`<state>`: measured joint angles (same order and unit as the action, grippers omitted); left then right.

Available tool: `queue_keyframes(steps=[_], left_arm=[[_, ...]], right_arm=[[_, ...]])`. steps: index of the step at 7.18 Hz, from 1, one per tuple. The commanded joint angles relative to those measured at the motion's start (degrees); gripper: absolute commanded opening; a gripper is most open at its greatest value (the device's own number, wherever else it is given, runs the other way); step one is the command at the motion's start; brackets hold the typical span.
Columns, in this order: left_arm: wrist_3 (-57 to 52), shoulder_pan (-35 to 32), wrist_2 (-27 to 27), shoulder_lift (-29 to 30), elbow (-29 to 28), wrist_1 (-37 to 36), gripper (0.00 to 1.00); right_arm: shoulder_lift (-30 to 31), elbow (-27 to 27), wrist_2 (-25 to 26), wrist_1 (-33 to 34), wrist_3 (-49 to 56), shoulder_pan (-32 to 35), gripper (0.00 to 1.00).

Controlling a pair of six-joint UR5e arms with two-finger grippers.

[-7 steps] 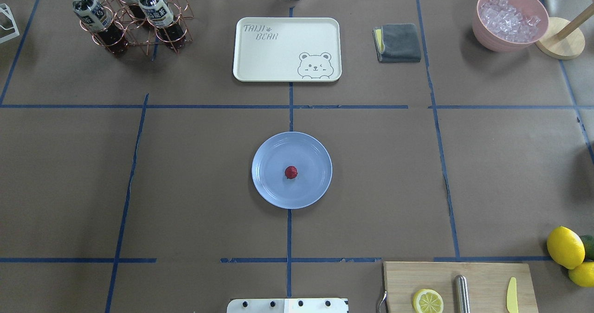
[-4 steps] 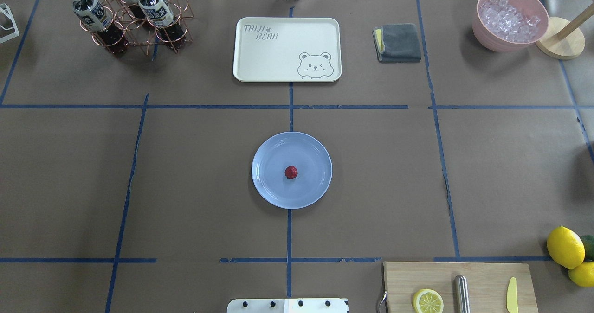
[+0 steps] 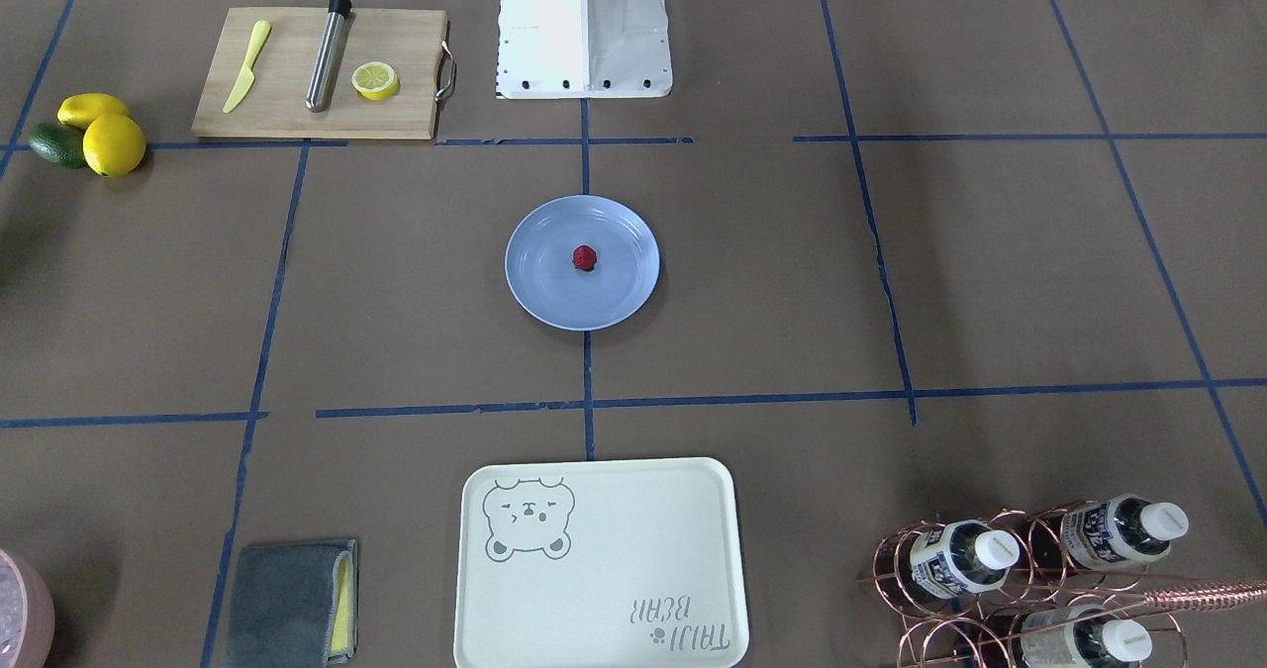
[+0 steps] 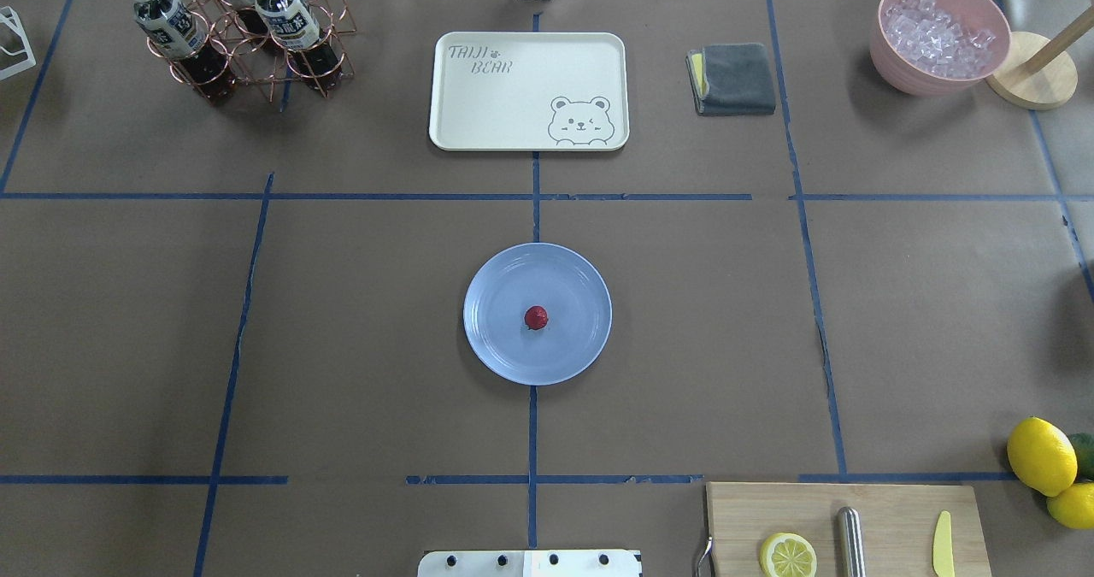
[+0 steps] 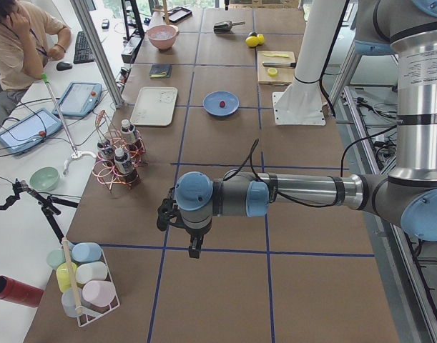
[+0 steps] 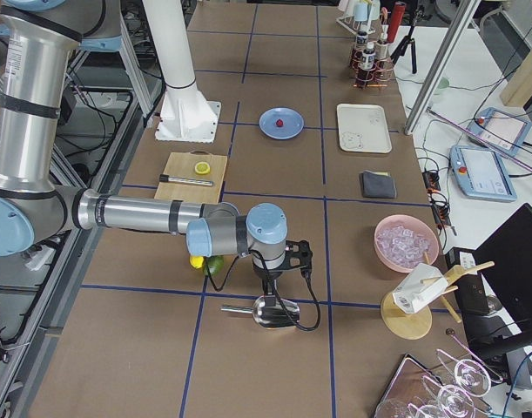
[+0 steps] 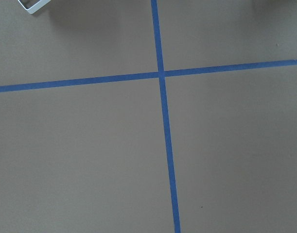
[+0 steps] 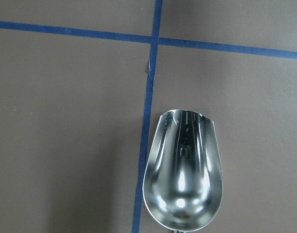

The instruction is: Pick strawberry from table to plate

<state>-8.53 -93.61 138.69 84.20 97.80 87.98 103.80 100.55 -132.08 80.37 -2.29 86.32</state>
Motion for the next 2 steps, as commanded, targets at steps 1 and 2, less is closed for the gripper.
queue_keyframes(steps=[1, 2], left_arm=[[0.00, 0.00, 0.00, 0.00, -0.07, 0.26, 1.00], [0.00, 0.00, 0.00, 0.00, -0.07, 0.35, 1.00]], right_arm=[[0.00, 0.00, 0.33, 0.05, 0.00, -0.01, 1.00], [0.00, -0.09, 0.42, 0.05, 0.00, -0.10, 1.00]])
